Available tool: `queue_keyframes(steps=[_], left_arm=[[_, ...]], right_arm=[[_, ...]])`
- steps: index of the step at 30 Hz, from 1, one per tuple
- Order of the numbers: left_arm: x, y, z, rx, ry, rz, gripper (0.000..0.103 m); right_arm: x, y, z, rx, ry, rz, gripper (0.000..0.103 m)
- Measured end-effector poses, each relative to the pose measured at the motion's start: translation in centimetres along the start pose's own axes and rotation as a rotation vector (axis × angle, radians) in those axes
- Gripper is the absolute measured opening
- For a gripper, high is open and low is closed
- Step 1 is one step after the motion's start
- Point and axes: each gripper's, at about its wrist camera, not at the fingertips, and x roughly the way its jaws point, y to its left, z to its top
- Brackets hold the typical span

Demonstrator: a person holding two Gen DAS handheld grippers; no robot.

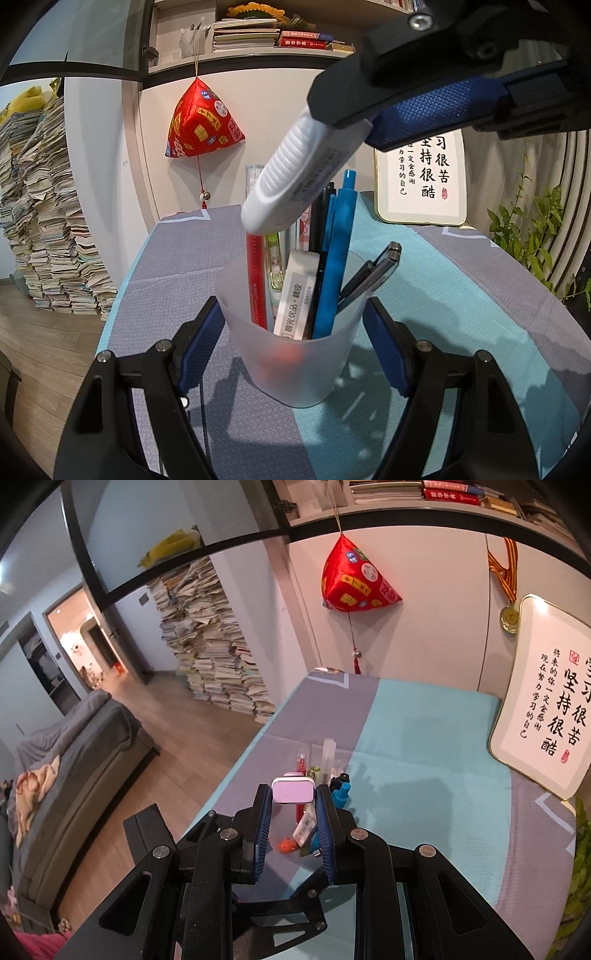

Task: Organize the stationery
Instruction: 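Lift the correction tape with the right gripper and drop it into the cup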

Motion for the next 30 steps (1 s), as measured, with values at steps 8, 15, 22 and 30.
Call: queue_keyframes(steps=[8, 15, 22, 30], left_arm=[[0.0, 0.0, 0.0, -0.008, -0.002, -0.008, 0.075], [0.1, 0.0, 0.0, -0.009, 0.000, -0.013, 0.075], [0.2, 0.0, 0.0, -0.010, 0.001, -0.015, 0.075], [0.3, 0.0, -0.1, -0.009, 0.002, -0.014, 0.075]], right_arm=[[0.0, 0.0, -0.2, -0.014, 0.018, 0.011, 0.024], [1.1, -0.9, -0.5, 0.019, 0.061, 0.043, 0.024], [1.3, -1.0, -0.6, 0.023, 0.075, 0.063, 0.024], [1.4, -1.0, -0.6, 0.028, 0.094, 0.083, 0.024]])
